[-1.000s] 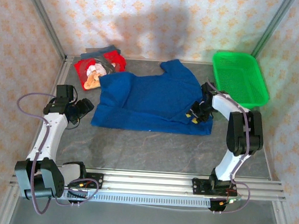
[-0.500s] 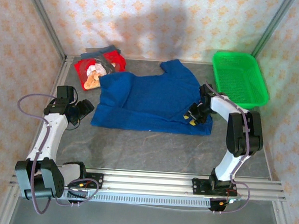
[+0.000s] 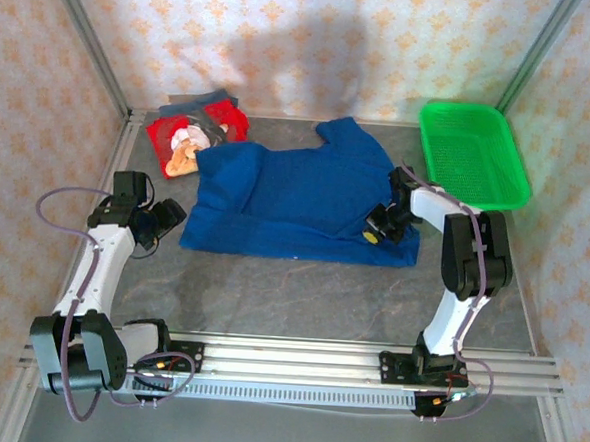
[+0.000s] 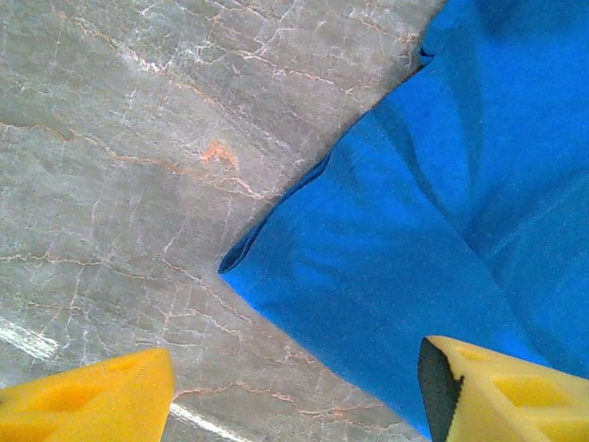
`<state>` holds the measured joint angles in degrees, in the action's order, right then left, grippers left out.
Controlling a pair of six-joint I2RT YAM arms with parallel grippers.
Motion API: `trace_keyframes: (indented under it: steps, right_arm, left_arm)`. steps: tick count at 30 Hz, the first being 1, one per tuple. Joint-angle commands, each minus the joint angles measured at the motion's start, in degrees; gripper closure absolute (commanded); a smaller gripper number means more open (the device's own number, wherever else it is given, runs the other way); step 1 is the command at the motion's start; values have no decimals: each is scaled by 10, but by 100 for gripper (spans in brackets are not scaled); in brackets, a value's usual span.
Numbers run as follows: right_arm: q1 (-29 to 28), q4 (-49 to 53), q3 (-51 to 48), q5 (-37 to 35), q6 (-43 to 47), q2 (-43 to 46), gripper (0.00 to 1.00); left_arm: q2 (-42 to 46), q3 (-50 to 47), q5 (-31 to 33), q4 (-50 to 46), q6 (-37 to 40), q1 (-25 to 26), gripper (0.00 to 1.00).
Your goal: Fold and stack the t-shirts
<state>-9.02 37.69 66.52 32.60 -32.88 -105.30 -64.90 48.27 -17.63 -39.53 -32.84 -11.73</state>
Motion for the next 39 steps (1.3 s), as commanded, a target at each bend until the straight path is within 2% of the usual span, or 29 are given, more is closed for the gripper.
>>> trace_keyframes:
  steps: [1, 10, 26, 39]
  right_arm:
    - [-4, 8, 23, -8, 0, 2, 100]
    - [-4, 10, 85, -15, -10, 14, 100]
    - [-7, 31, 235, 17, 1, -113, 100]
    - [-47, 90, 353, 17, 44, -193, 100]
  left_arm:
    - [-1, -10, 13, 1, 13, 2, 29]
    - [2, -21, 9, 6, 18, 3, 29]
    - [0, -46, -4, 12, 19, 3, 29]
    - [0, -88, -7, 24, 19, 5, 29]
